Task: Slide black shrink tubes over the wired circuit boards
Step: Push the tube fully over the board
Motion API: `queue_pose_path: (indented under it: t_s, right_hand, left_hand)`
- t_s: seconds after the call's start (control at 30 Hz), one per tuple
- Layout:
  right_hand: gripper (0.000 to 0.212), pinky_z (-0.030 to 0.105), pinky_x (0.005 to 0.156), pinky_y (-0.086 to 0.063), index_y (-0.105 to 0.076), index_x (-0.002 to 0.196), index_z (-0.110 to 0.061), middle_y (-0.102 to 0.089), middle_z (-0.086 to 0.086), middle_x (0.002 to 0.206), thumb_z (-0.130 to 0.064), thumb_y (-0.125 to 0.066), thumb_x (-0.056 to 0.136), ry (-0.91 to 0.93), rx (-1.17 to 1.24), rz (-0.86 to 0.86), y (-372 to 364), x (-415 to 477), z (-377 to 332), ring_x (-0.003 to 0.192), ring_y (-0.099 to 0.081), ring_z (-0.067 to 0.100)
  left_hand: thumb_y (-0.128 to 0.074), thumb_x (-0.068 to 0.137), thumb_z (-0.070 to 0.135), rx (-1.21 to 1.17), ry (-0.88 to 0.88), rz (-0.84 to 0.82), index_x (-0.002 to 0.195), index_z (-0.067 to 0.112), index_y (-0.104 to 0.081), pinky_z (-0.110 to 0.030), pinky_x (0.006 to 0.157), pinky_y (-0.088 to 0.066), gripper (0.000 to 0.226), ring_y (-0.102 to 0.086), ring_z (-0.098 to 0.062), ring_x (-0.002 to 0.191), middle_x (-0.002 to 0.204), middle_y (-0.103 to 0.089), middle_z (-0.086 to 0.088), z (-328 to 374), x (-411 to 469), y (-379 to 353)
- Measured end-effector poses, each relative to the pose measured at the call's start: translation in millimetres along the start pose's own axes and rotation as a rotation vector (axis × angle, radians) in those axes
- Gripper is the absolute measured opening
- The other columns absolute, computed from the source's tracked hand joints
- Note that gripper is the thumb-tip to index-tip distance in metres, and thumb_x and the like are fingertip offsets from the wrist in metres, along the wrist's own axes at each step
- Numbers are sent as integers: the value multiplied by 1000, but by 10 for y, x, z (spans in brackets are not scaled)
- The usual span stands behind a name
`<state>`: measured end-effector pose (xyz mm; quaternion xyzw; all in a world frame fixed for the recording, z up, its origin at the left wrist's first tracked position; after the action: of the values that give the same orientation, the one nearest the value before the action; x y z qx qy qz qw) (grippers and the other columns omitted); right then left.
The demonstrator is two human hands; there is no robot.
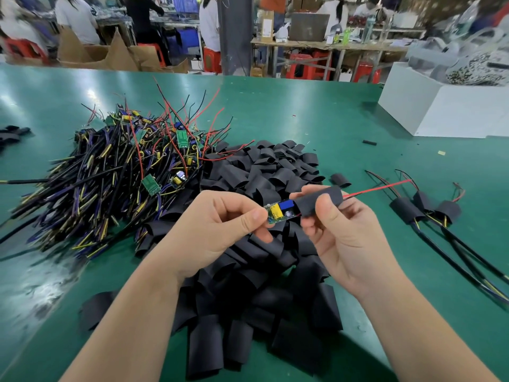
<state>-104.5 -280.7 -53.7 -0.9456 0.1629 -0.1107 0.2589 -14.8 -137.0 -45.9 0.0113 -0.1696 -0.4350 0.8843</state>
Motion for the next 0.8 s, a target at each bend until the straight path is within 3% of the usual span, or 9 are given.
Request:
queue_pose_path:
  t_s: [0.1,0.2,0.33,0.43,0.5,0.57,0.8]
  right_hand:
    - [28,17,51,-49,-76,77,-11,-69,5,68,-29,-75,55,-42,10,69,-9,-12,27,50,-58,9]
    - [37,17,48,-48,-71,80,-4,-67,7,65,-30,-75,55,-55,-20,145,1,-21,32,48,-59,11]
    - [23,15,44,-47,-75,62,-14,-70,4,65,-36,-73,57,-97,-80,191,18,-35,43,46,-59,8]
    - [22,15,46,-48,-77,66,-17,-68,3,63,-36,-71,59,-117,-75,129,4,-41,54,46,-59,7]
    - [23,16,50,-49,-78,74,-17,-68,3,64,-33,-74,59,-95,-74,40,-31,-39,48,49,-59,8]
    - [24,18,53,-50,-78,78,-18,-69,4,67,-22,-84,55,-67,-93,-14,-48,-32,48,51,-61,10]
    - [36,21,57,-52,-69,90,-7,-70,9,72,-24,-75,59,-2,-193,52,-28,-17,115,57,-63,15]
  left_hand:
    - [-52,93,8,54,-40,-32,81,4,-66,4,51,-32,19,-48,14,45,46,-54,23,16,-2,-37]
    - [-56,87,20,50,-29,-1,77,5,-69,1,50,-33,22,-48,10,44,57,-66,14,31,-3,-24]
    - [-62,87,28,152,6,-5,76,22,-74,-5,63,-40,17,-57,6,59,71,-73,6,-19,5,-16]
    - [-61,86,30,206,26,22,75,31,-73,-17,69,-47,17,-63,-6,68,73,-73,8,-55,12,5]
    - [-60,86,33,212,26,41,78,30,-73,-37,68,-49,15,-62,-29,69,74,-73,6,-63,17,5]
    - [-59,86,32,213,17,57,78,27,-72,-46,70,-49,16,-60,-38,72,73,-73,4,-62,22,-1]
    - [-63,84,30,306,-4,147,73,27,-69,-26,63,-51,14,-64,-8,62,66,-70,9,-52,30,-84]
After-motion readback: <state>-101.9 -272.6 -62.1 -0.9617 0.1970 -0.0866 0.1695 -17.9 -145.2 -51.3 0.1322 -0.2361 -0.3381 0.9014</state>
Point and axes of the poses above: each hand's wrist, its own x-axis towards the middle knuckle, its own y-axis out of the back of the hand, z = x × y, the point moved 4 cm from there along x, towards the middle knuckle
